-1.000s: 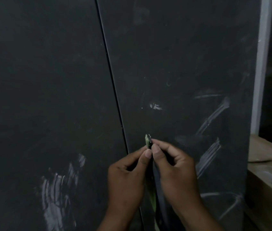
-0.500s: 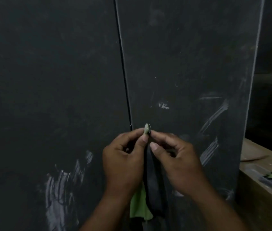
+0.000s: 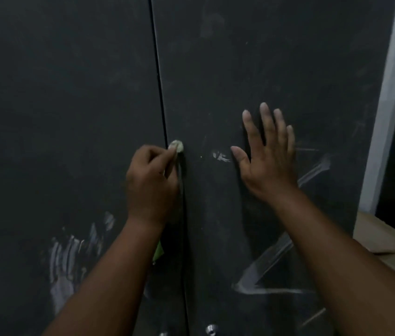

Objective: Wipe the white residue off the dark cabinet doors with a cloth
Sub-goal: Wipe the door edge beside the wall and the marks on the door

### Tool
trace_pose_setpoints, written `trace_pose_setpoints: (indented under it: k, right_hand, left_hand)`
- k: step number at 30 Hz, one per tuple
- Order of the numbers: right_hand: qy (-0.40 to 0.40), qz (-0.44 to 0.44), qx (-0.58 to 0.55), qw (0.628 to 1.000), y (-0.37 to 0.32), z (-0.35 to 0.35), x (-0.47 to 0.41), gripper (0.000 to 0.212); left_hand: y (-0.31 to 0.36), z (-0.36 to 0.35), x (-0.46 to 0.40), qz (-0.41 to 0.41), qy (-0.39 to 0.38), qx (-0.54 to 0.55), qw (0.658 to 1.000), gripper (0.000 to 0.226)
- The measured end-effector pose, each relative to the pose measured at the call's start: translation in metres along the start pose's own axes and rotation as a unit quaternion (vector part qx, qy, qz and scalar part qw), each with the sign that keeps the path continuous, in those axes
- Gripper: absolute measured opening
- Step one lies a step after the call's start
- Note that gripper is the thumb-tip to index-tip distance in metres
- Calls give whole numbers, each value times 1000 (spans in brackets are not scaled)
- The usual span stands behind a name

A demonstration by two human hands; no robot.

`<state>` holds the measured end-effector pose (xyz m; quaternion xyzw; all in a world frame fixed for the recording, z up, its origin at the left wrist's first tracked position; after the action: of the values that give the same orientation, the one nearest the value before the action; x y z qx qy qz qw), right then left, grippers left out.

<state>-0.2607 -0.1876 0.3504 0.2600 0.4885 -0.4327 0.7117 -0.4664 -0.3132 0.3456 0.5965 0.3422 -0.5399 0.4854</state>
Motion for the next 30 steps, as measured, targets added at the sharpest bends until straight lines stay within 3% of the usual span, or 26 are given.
trace_pose_setpoints:
  k: [5, 10, 14, 20, 26, 30]
  right_hand:
    - [61, 52, 0, 997, 23, -32, 12, 68]
    - [142, 80, 1, 987, 36, -27, 6, 67]
    - [134, 105, -9, 985, 48, -24, -3, 65]
    - [149, 91, -21, 984, 48, -32, -2, 68]
    - [157, 77, -19, 984, 53, -34, -5, 81]
    - [160, 79, -16, 984, 52, -34, -5, 80]
  left_hand:
    - [-4, -11, 62, 28, -7, -21, 999, 7]
    - [17, -19, 12, 22, 56, -50, 997, 10]
    - [29, -30, -12, 25, 80, -47, 995, 11]
    - [33, -45, 70, 1, -23, -64, 998, 13]
    - [44, -53, 17, 52, 66, -47, 995, 7]
    - [58, -68, 2, 32, 65, -44, 996, 7]
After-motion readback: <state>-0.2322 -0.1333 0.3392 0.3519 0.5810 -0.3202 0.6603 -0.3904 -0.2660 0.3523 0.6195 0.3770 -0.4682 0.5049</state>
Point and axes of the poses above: each hand's wrist, its own x-axis away from the middle knuckle, its own z-axis out of the back of the hand, y = z × x, the point moved 4 cm from there along -x, towards the middle knuckle, and after that the axes turned 4 degrees about x, right-handed, at the moved point
